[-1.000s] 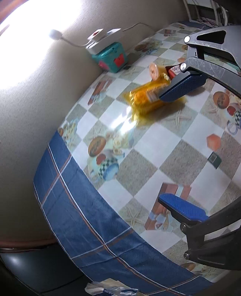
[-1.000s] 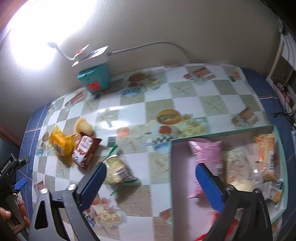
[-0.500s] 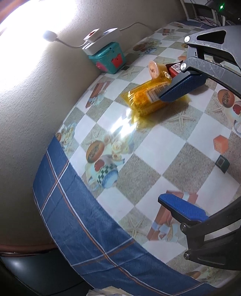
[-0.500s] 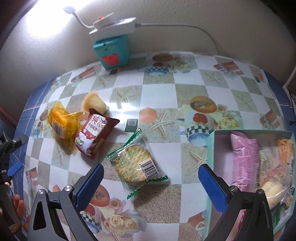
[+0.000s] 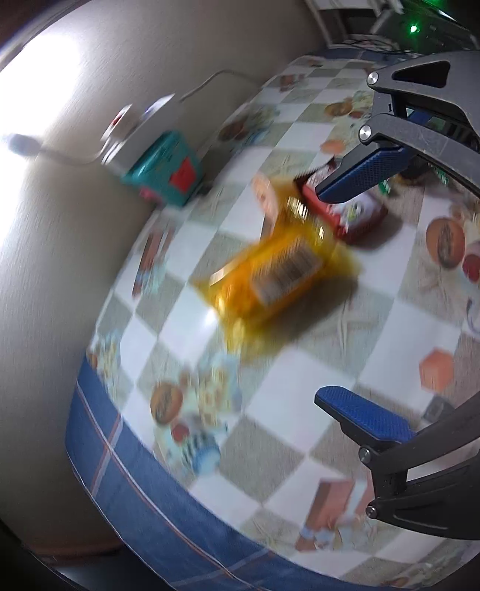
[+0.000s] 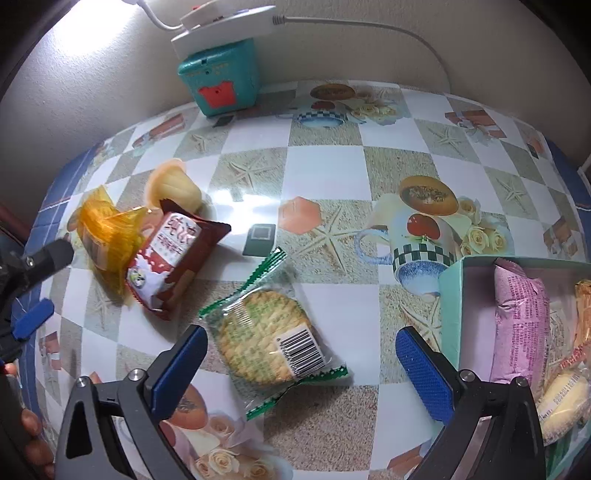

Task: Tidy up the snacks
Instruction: 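Grasp the green-wrapped round cracker with the right gripper while the left grasps the red milk biscuit pack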

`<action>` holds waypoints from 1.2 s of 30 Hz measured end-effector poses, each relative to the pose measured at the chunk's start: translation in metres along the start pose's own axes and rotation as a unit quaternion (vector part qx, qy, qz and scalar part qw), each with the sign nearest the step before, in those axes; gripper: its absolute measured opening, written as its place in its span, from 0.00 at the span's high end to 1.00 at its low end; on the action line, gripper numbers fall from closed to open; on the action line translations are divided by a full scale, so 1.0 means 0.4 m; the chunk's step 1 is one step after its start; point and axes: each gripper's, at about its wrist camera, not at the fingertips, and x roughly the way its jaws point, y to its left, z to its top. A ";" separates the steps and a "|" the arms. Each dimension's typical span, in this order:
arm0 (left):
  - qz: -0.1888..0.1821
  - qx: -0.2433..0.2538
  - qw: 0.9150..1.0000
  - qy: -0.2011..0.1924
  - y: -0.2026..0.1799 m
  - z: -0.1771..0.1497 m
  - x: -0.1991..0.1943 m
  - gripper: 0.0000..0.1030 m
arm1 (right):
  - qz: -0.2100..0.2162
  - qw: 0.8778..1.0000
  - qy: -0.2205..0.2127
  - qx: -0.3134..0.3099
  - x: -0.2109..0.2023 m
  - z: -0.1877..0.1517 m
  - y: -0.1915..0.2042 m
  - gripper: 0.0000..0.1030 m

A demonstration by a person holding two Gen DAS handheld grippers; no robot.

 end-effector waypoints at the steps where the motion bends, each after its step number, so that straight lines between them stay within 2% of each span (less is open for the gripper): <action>1: -0.002 0.011 1.000 0.001 -0.016 -0.005 0.006 0.04 | 0.000 1.000 0.001 -0.003 0.003 0.000 0.001 0.00; 8: -0.012 0.054 0.998 0.013 -0.085 -0.033 0.042 0.04 | -0.004 1.000 0.000 -0.018 0.020 0.002 0.006 0.00; 17: -0.032 0.054 0.998 0.008 -0.099 -0.033 0.044 0.04 | -0.006 1.000 -0.007 -0.019 0.024 0.005 0.006 0.01; 22: -0.039 0.050 0.998 0.010 -0.101 -0.033 0.046 0.04 | -0.001 1.000 -0.013 -0.015 0.017 0.005 -0.001 0.18; 26: -0.047 0.054 0.997 0.011 -0.108 -0.037 0.048 0.04 | 0.006 1.000 -0.015 -0.010 0.009 0.006 -0.011 0.28; 28: -0.047 0.061 0.997 0.011 -0.115 -0.039 0.050 0.05 | 0.010 1.000 -0.017 -0.006 0.006 0.007 -0.016 0.37; 30: -0.047 0.070 0.996 0.012 -0.125 -0.042 0.054 0.10 | 0.016 1.000 -0.019 0.002 0.003 0.009 -0.025 0.44; 36: -0.061 0.089 0.994 0.006 -0.145 -0.046 0.060 0.11 | 0.027 0.999 -0.023 0.016 0.000 0.008 -0.046 0.47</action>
